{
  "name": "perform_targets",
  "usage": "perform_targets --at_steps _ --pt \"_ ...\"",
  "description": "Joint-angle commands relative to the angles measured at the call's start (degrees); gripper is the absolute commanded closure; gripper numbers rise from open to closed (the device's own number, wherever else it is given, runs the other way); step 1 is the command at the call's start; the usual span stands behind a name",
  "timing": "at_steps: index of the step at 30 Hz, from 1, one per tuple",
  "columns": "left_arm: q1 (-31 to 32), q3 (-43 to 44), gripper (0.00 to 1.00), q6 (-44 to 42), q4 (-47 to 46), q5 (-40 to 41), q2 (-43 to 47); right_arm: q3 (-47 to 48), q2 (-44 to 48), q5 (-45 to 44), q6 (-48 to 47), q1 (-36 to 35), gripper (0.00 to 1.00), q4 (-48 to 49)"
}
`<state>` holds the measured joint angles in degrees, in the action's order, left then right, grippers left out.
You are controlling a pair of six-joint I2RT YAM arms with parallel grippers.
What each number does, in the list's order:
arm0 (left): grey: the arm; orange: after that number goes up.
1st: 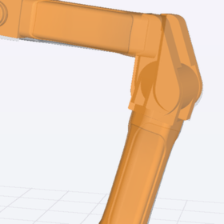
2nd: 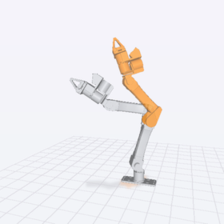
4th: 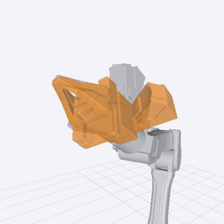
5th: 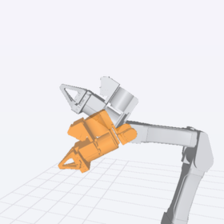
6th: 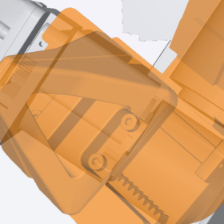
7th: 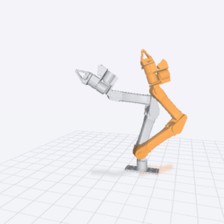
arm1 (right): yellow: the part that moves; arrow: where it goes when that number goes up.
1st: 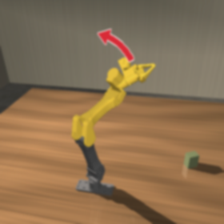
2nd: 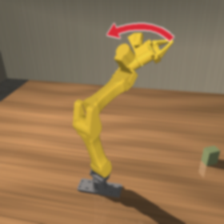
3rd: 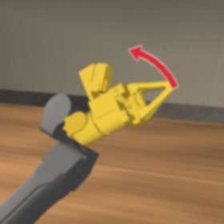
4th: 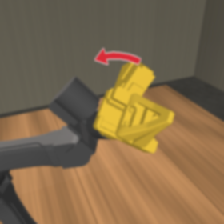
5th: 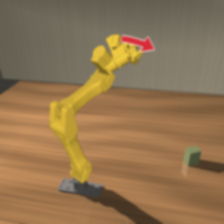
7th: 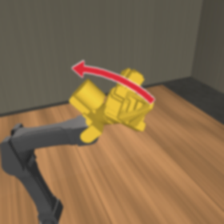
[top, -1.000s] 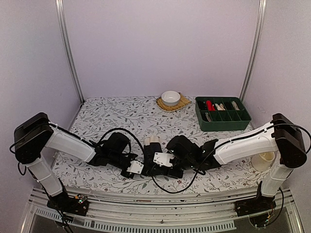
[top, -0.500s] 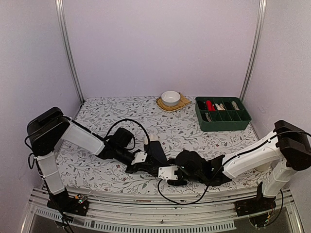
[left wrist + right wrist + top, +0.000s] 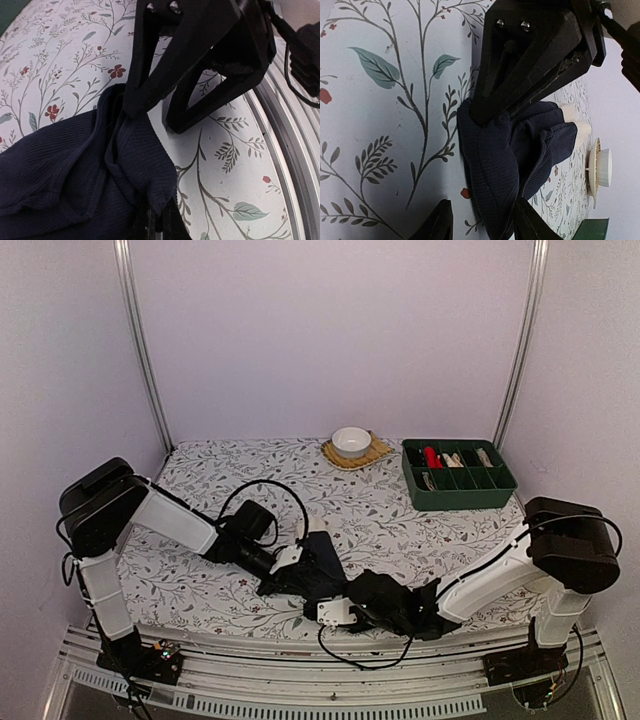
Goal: Roll the underwear
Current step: Roll the underwear at the center of the board.
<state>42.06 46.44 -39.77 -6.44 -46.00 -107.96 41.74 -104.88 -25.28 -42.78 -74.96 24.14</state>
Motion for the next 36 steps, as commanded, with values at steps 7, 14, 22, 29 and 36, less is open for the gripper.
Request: perform_targets --at_steps 7,14,22,29,36 --pt "-3.16 7.22 1.00 5.69 8.94 -4.66 -7.30 -1.53 -4.45 -6.93 -5.95 -2.85 0.58 10.57" --pt "-4.58 7.24 1.00 6.46 10.04 -7.01 -7.33 -2.17 -6.09 -9.48 -7.53 -2.77 0.55 14.81" --pt "-4.69 8.67 1.00 6.49 12.43 -7.25 -8.49 -0.29 -6.85 -6.62 -5.77 0.18 0.56 11.62" --pt "-4.88 9.35 1.00 6.47 13.07 -7.61 -9.15 2.22 -9.44 -6.46 -5.61 0.81 0.59 7.76" --pt "-5.02 9.73 1.00 5.91 13.89 -8.17 -9.37 5.92 -10.80 -5.60 -3.37 1.93 0.79 1.61"
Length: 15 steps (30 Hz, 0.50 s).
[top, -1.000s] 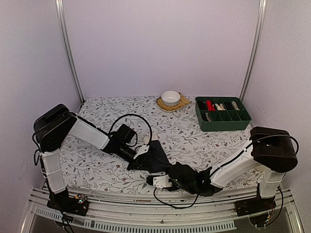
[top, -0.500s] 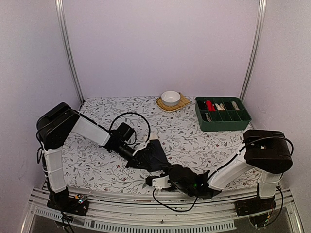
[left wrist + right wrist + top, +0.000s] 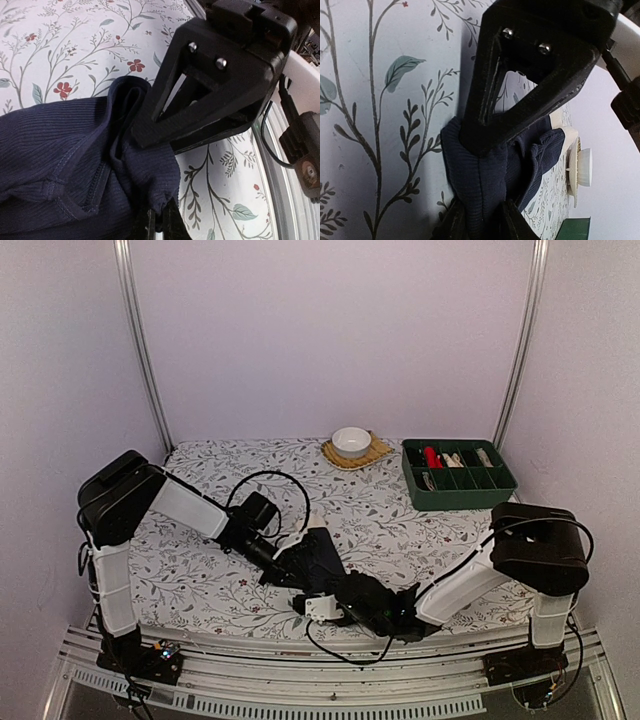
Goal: Roll the underwear
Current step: Roll the underwear at the center of the board.
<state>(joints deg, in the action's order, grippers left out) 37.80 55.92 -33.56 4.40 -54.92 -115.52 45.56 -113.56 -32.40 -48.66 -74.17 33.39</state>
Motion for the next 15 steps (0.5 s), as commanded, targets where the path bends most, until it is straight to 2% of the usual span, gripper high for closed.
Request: perform_targets --at_steps 1,2,6,7,10,15 --pt "-0.76 0.25 1.00 -0.43 3.22 0.63 -1.81 2.66 -2.19 1.88 3.44 1.29 0.82 -8.96" --pt "-0.72 0.24 1.00 -0.47 3.24 0.67 -1.80 3.17 -2.28 2.22 4.00 1.45 0.87 -10.06" --pt "-0.72 0.24 1.00 -0.63 3.13 0.96 -1.66 5.16 -2.53 3.87 6.85 2.06 0.95 -14.65" --pt "-0.76 0.19 0.97 -0.36 2.80 1.28 -1.59 5.86 -2.54 4.28 7.62 2.29 0.96 -16.58" --pt "-0.71 -0.45 0.72 0.69 1.20 2.62 -0.94 7.59 -2.16 6.34 11.00 2.83 0.97 -21.74" --pt "-0.71 -2.62 0.49 2.49 -3.44 5.16 1.29 8.90 -0.68 8.55 18.36 3.52 0.97 -29.45"
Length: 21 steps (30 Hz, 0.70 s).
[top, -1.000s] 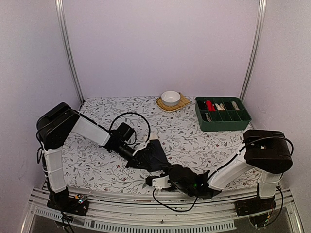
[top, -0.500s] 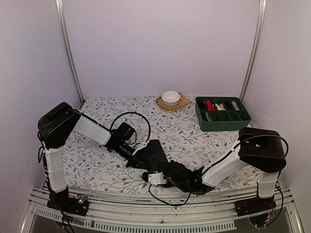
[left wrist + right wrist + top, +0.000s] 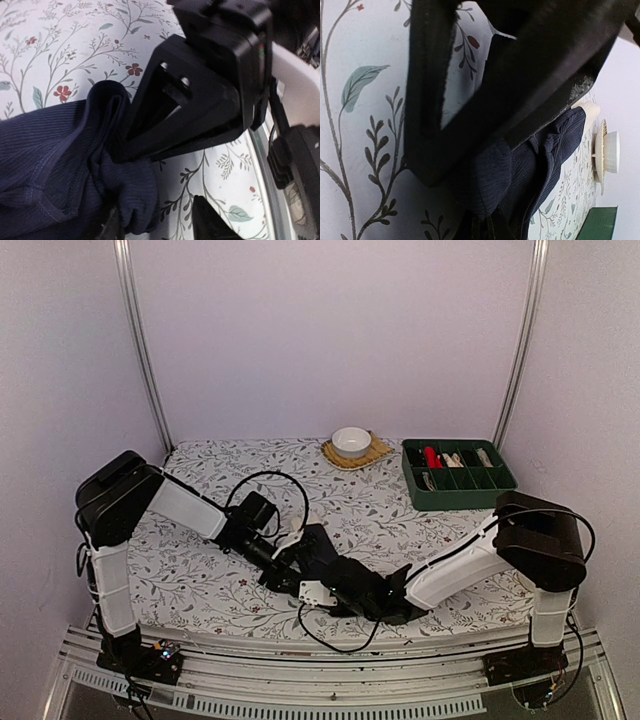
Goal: Roll the underwear
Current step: Roll the underwear at the center of the board.
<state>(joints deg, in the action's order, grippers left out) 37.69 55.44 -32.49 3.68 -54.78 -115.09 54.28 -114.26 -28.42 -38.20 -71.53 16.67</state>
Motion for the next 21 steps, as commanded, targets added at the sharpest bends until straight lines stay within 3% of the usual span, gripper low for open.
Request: perform_targets --at_steps 1,12,21 --pt "-0.60 -2.36 0.46 1.64 -3.40 5.31 1.24 0.33 0.41 5.12 9.20 0.88 0.97 -14.29" --pt "-0.70 -6.93 0.20 3.18 -11.43 8.48 8.86 6.28 1.44 12.58 27.39 -1.18 0.97 -30.46" --pt "-0.96 -19.36 0.23 3.91 -30.11 11.70 16.52 14.29 -0.48 21.44 29.03 0.24 0.97 -38.59"
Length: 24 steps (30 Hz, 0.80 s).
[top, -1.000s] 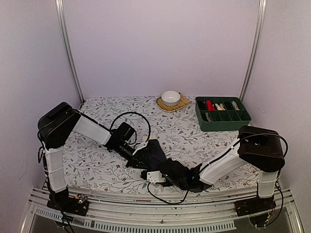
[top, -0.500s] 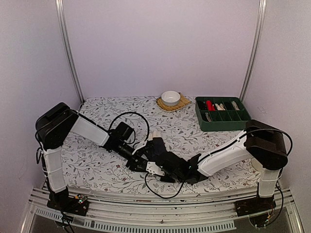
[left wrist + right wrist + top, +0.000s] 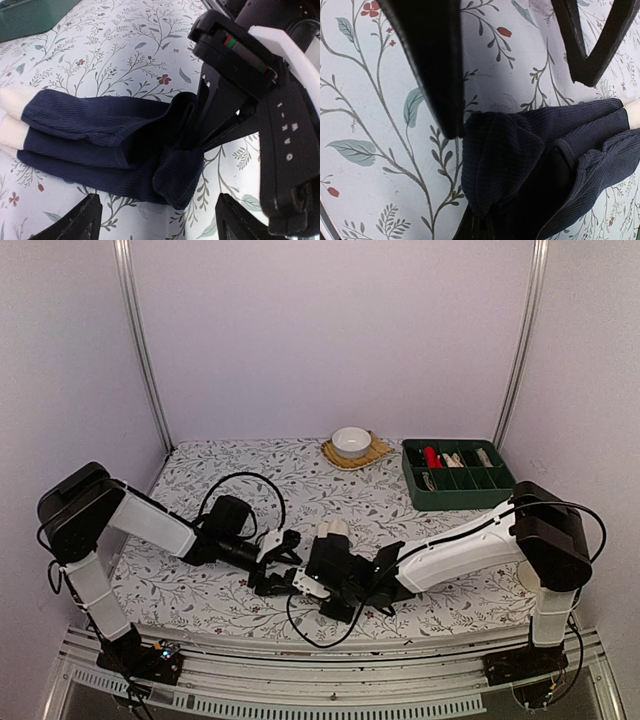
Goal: Roll the underwear
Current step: Roll the underwear at the center of the board.
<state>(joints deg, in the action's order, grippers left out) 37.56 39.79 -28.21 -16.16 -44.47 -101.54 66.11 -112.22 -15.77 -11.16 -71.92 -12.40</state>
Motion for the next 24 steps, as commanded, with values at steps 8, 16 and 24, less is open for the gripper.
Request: perform_targets --at_steps 8,16,24 --pt "-0.86 -15.22 0.28 -9.93 -25.66 -5.02 7.28 7.04 -3.57 24.38 -0.59 6.16 0.97 -15.77" --pt "0.42 -18.15 0.32 -16.78 -28.83 -5.13 7.18 13.59 -6.87 36.27 -3.10 12.05 0.97 -22.90" --pt "7.34 -22.20 0.35 -28.07 -40.11 7.94 2.19 23.34 -12.69 44.17 -5.56 17.25 0.96 -32.13"
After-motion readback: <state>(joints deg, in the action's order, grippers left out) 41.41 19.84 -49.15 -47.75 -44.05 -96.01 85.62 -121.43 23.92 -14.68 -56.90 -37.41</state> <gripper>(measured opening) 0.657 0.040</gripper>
